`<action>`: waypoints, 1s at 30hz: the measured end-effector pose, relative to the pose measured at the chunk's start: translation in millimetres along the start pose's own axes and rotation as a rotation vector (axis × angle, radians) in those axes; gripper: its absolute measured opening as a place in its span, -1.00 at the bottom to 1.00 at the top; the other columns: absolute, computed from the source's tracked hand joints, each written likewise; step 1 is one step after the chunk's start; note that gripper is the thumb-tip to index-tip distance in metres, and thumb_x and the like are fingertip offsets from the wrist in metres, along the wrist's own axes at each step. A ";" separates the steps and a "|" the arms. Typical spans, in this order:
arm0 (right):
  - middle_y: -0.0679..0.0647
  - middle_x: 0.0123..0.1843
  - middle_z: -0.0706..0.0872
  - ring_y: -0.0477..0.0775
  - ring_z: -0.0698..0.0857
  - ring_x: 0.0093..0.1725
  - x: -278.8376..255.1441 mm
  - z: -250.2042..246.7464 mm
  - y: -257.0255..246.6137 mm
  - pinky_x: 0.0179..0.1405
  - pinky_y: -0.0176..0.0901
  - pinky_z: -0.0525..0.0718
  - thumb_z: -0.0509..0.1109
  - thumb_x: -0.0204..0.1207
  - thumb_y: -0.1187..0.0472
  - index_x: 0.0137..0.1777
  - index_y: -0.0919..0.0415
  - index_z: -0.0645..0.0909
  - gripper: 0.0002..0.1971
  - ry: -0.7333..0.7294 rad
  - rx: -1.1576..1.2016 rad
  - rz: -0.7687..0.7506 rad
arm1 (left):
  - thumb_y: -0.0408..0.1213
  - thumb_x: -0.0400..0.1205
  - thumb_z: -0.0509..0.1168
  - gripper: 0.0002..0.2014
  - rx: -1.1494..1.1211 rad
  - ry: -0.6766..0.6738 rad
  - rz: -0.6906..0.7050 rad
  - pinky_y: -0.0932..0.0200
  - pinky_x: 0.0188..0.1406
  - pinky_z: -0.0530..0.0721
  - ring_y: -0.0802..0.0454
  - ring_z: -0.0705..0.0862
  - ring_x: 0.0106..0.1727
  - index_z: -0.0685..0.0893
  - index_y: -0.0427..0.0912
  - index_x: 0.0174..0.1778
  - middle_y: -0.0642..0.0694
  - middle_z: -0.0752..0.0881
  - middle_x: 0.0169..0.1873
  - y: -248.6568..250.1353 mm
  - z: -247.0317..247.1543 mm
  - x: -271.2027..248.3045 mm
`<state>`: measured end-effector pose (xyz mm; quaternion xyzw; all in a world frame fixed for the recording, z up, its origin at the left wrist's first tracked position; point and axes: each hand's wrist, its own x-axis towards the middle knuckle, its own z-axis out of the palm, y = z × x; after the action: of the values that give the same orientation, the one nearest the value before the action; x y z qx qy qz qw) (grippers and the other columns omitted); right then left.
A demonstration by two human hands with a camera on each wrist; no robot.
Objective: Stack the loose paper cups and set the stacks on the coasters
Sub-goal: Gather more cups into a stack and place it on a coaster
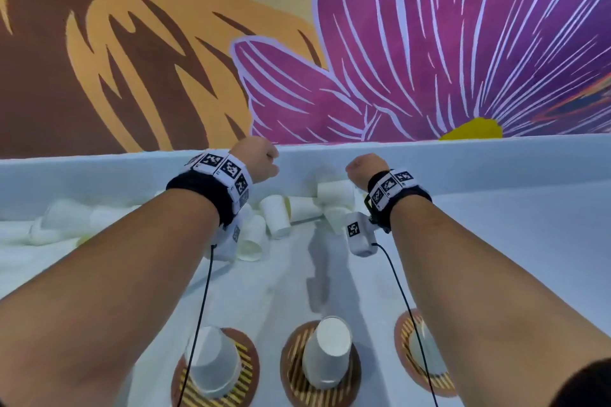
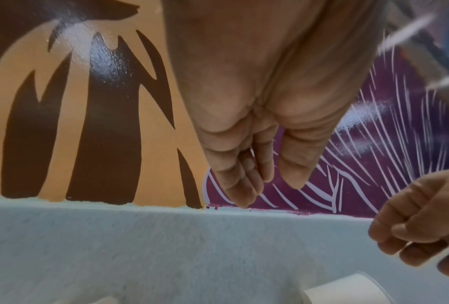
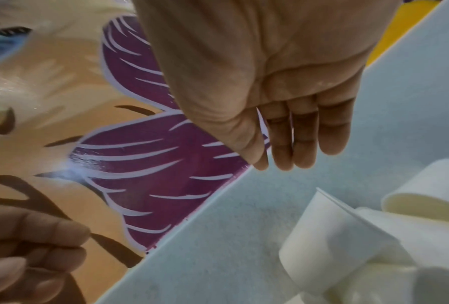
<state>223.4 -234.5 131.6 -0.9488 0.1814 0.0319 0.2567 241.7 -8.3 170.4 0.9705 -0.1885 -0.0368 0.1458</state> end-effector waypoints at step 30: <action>0.27 0.15 0.74 0.27 0.73 0.15 47.6 75.8 39.0 0.20 0.10 0.70 0.23 0.60 0.25 0.17 0.31 0.64 -0.75 -0.122 0.017 0.109 | 0.01 0.49 0.48 -0.29 -0.053 -0.223 -0.100 -0.03 0.10 0.59 -0.19 0.62 0.18 0.35 -0.12 0.50 -0.15 0.60 0.24 -14.3 95.2 48.3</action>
<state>256.2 -243.6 40.0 -0.9316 0.2169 0.1019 0.2734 279.5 -39.5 74.5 0.9644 -0.1540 -0.1568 0.1474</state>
